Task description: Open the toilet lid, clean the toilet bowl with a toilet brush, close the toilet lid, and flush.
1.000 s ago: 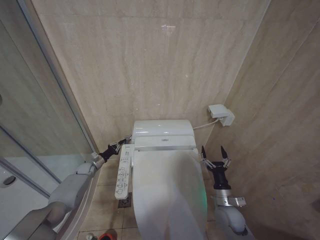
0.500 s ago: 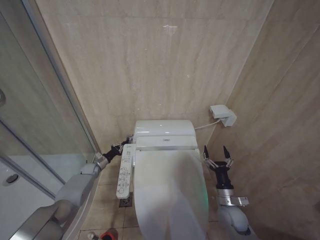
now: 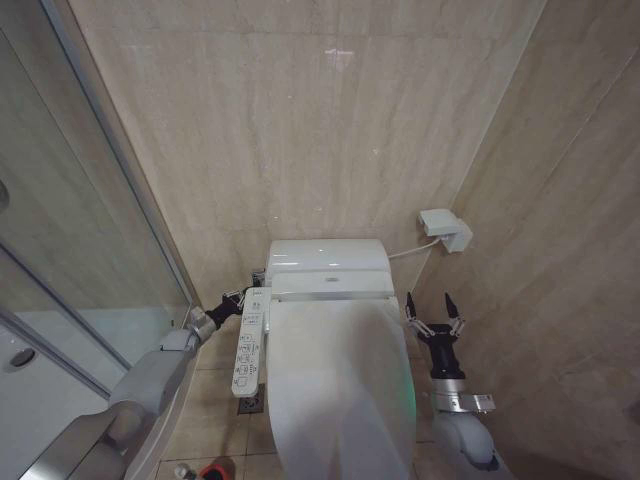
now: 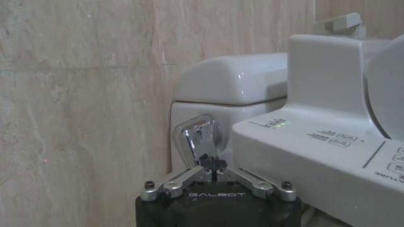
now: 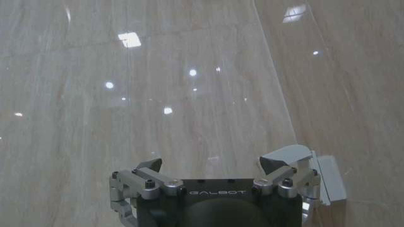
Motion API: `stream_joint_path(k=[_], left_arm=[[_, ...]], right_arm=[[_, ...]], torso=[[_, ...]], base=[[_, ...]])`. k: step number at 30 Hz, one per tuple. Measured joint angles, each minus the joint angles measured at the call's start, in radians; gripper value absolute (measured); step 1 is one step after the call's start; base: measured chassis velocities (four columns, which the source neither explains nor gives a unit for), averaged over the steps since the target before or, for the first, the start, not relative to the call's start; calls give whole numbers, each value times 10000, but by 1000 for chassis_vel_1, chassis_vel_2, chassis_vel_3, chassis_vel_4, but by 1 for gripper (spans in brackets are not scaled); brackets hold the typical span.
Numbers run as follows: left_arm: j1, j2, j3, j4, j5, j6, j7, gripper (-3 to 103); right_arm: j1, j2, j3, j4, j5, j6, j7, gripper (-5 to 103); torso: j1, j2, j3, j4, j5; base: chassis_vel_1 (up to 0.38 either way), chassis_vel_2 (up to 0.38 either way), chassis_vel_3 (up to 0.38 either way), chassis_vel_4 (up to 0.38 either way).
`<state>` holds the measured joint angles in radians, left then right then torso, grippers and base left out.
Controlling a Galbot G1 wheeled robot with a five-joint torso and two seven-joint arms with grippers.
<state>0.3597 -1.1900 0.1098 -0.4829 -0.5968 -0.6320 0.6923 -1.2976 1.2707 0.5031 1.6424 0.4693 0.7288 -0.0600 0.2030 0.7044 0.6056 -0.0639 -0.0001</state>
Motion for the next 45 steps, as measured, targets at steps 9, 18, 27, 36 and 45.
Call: stream_joint_path(k=[9, 18, 27, 36, 45], left_arm=[[37, -35, -44, 19, -23, -7, -37, 0], [37, 74, -41, -7, -23, -10, -27, 0], [9, 29, -69, 16, -42, -12, -27, 0], [27, 46, -62, -61, -52, -12, -33, 0], [52, 137, -59, -147, -60, -21, -34, 0]], right_arm=[[-4, 8, -3, 18, 0, 3, -7, 100], [51, 68, -53, -12, -22, 6, -23, 100], [31, -47, 5, 32, -26, -9, -15, 100], [-35, -97, 70, 146, -18, -13, -7, 100], [-63, -58, 75, 186, -18, -13, -6, 100]], torso=[[0, 0, -2, -3, 1], [0, 0, -2, -5, -1], [-1, 0, -2, 2, 1], [-1, 0, -2, -3, 1], [0, 0, -1, -4, 0]], base=[[0, 0, 0, 0], [0, 0, 0, 0], [0, 0, 0, 0], [0, 0, 0, 0], [0, 0, 0, 0]])
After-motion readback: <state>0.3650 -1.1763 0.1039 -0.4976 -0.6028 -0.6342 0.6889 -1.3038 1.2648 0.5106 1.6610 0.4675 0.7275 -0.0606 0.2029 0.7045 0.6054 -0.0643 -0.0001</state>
